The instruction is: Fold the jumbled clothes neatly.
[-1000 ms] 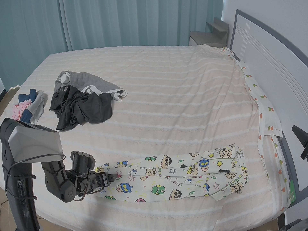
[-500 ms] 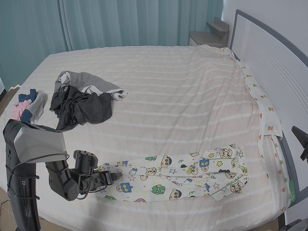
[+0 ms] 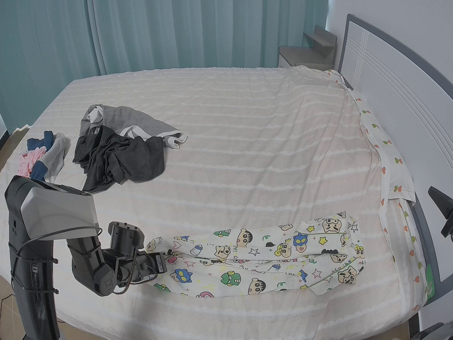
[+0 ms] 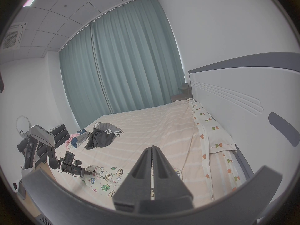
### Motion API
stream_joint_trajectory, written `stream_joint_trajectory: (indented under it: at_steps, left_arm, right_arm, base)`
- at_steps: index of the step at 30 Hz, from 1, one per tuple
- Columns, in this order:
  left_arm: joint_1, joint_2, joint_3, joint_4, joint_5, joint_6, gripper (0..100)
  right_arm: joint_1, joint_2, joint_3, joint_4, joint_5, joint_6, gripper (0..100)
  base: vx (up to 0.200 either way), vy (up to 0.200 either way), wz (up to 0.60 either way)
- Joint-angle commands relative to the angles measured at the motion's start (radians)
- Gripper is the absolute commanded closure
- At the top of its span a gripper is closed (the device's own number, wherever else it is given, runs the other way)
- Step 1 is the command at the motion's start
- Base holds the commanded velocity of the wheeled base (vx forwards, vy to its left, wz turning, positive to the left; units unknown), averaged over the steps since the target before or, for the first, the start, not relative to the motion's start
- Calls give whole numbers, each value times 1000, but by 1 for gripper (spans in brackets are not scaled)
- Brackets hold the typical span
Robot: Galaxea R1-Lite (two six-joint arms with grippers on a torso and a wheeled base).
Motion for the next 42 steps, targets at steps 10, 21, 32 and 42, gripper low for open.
stream_joint_trajectory:
  at_steps: [10, 21, 32, 42]
  left_arm:
    - [13, -47, 40, -10, 0, -2, 100]
    - [65, -65, 93, -10, -1, -2, 100]
    - [151, -104, 131, -10, -49, 1, 100]
    - [111, -94, 136, -59, -41, 6, 100]
  right_arm:
    - [0, 1, -1, 0, 1, 0, 100]
    - [0, 0, 0, 0, 1, 0, 100]
    - [0, -2, -1, 0, 1, 0, 100]
    - [0, -3, -1, 0, 1, 0, 100]
  base:
    - [0, 0, 0]
    - [0, 0, 0]
    - [0, 0, 0]
    - [0, 0, 0]
